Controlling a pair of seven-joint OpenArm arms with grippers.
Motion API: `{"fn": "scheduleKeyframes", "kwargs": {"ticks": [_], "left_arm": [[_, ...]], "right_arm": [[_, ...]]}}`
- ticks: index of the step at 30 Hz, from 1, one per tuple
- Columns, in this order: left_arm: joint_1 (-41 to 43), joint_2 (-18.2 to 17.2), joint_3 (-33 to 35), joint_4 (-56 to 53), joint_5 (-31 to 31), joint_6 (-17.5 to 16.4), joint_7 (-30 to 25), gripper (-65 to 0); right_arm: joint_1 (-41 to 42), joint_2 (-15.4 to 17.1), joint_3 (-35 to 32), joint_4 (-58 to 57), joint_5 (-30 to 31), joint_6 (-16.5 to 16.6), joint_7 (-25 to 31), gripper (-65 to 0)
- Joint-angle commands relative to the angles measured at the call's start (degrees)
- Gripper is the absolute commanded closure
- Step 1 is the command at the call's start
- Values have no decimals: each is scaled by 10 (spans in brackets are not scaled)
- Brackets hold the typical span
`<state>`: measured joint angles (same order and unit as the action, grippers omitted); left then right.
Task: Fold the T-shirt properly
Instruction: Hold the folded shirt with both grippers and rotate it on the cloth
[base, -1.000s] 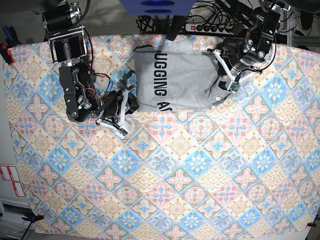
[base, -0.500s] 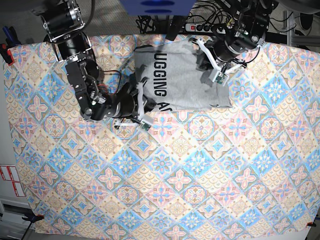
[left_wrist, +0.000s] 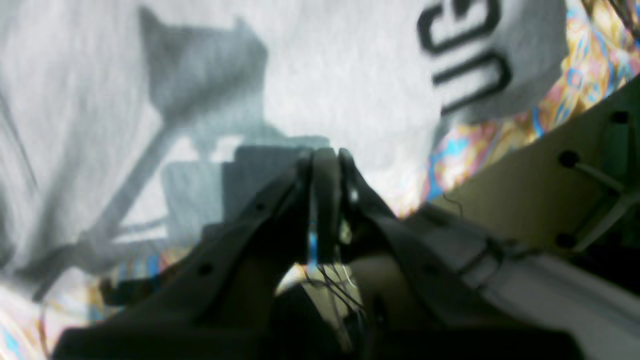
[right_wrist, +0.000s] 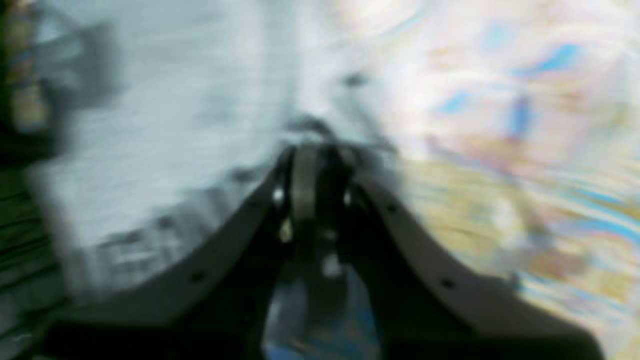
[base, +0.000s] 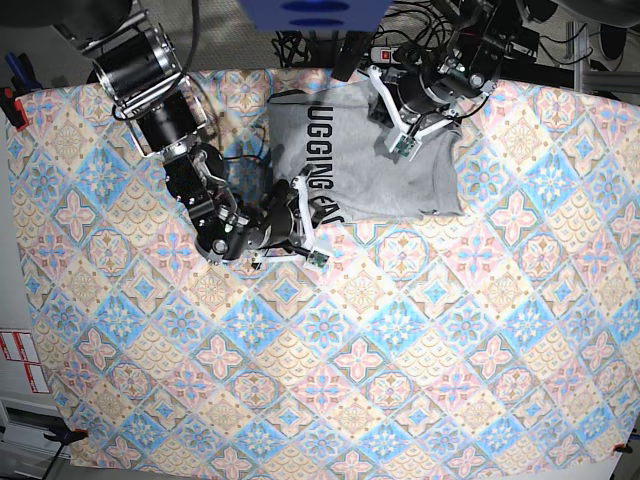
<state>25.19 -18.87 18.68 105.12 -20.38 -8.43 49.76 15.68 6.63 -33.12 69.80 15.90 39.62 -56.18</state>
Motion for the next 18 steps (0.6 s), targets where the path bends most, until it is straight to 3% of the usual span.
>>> {"fn": "scheduleKeyframes", "kwargs": {"ticks": [1, 4, 7, 14, 18], "left_arm": [[-4, -2, -1, -2, -1, 0, -7, 0], [-7, -2, -2, -28, -1, 0, -10, 0], [-14, -2, -1, -45, -1, 0, -11, 0], [-23, -4, -1, -57, -1, 0, -11, 0], [-33, -5, -2, -80, -1, 0, -11, 0]], "right_arm": [[3, -17, -1, -8, -19, 4, 2, -52], [3, -21, 0, -36, -111, 4, 4, -52], [0, -21, 30, -42, -164, 4, 29, -52], [0, -18, 153, -42, -194, 4, 31, -52], [0, -4, 187, -42, -195, 4, 30, -52]]}}
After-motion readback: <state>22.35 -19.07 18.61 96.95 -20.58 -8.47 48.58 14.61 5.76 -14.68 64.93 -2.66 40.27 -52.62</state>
